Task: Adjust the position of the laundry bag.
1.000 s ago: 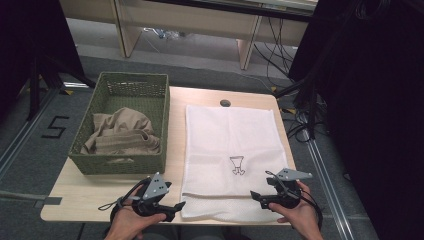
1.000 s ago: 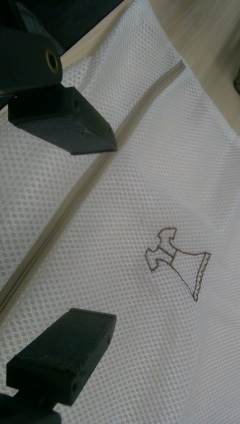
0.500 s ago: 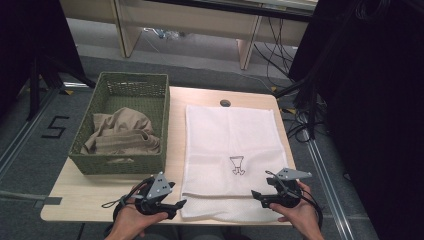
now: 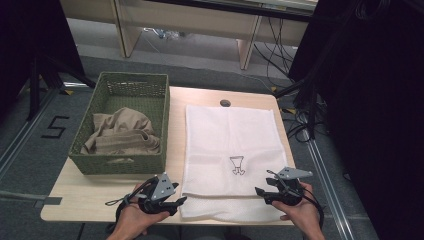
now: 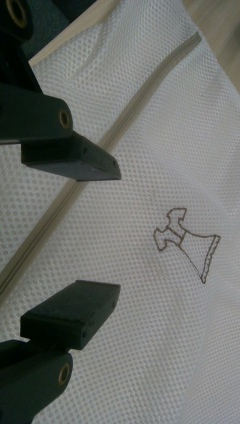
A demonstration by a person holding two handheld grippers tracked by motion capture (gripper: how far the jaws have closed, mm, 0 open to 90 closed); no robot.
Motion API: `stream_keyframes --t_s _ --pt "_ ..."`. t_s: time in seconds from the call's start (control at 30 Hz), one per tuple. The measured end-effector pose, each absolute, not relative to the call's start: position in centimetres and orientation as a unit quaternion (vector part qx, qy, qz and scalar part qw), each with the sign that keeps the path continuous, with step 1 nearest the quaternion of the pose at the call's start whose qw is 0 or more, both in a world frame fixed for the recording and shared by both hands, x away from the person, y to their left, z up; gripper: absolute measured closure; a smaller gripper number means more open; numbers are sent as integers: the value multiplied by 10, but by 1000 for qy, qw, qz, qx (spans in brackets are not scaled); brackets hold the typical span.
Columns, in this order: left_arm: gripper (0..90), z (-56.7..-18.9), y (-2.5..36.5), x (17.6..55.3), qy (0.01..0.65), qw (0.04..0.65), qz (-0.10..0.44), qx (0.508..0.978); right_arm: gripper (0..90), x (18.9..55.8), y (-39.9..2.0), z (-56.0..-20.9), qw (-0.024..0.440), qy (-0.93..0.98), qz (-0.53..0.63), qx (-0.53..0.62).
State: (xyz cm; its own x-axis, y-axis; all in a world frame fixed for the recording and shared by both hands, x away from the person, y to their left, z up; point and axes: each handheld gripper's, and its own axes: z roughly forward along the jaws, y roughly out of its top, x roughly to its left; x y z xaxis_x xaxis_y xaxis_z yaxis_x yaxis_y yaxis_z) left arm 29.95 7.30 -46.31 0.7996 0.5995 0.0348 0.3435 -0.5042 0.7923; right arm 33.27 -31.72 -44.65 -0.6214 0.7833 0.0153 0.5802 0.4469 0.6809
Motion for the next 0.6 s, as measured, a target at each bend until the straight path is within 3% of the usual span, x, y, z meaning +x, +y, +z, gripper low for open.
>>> stream_keyframes --t_s 0.37,0.6 --pt "454 -463 72 298 277 419 154 851 422 333 -318 -446 155 837 328 410" --pt "335 -463 71 299 280 416 146 853 322 333 -316 -447 152 839 324 410"
